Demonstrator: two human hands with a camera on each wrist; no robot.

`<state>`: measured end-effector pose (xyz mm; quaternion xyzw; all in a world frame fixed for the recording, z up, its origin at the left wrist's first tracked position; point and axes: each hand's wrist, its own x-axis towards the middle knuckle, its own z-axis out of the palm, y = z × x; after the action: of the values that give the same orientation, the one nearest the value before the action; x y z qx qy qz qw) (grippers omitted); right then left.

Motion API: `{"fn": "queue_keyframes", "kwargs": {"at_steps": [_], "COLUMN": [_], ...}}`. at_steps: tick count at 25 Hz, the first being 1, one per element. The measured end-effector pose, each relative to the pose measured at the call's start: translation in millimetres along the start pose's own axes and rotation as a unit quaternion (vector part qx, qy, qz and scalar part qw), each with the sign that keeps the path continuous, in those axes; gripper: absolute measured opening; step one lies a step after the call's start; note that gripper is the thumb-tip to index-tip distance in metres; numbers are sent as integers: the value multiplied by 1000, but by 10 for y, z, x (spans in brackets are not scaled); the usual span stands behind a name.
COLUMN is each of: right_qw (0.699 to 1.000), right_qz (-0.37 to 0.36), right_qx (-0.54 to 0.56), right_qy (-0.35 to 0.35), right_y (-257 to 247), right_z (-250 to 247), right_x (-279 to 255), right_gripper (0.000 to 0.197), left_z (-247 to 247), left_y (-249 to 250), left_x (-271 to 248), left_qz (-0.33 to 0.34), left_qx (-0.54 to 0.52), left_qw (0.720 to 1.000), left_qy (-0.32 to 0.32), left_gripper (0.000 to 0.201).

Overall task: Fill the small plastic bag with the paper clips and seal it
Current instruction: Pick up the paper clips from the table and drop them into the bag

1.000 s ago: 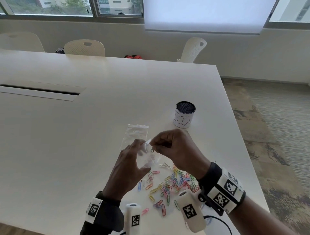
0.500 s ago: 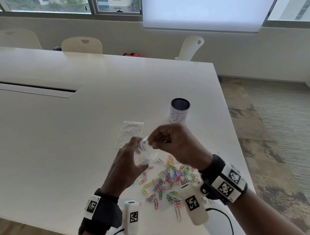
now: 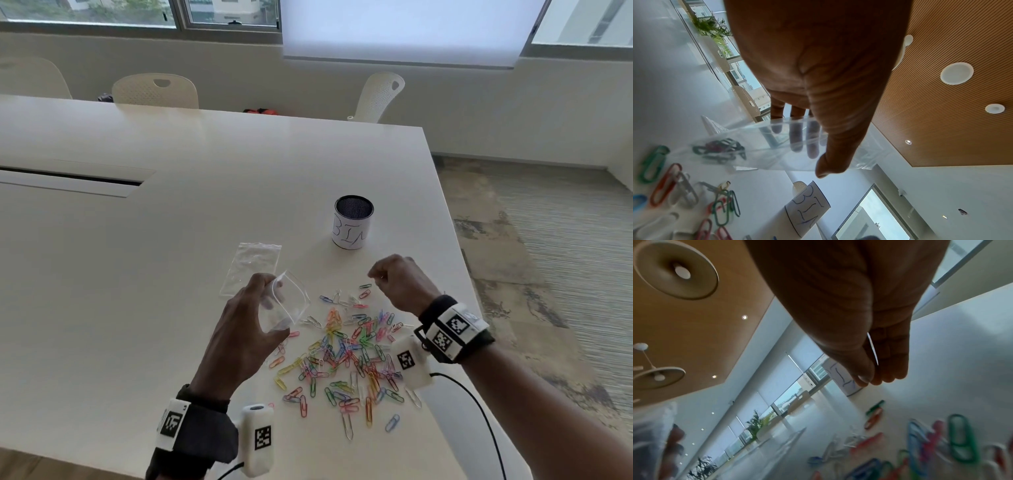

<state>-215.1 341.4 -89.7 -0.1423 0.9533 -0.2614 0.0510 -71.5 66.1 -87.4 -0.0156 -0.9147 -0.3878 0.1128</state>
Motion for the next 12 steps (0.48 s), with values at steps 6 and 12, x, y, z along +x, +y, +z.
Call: {"fn": "queue_keyframes", "kwargs": {"at_steps": [6,12], "right_qw": [997,989], "right_qz": [4,-58], "right_qx": [-63,-24], "right_qy": [-42,-133], "right_y": [24,-251], "right_z": [185,198], "right_x": [39,-106], "right_gripper": [39,26], "left_z": [19,26], "left_y": [18,51], "left_x": [44,91], "left_qz": [-6,-9], "left_qx": [11,16], "left_qw": [1000,1000], "left_qy": [-2,0], "left_gripper": [60,60]}}
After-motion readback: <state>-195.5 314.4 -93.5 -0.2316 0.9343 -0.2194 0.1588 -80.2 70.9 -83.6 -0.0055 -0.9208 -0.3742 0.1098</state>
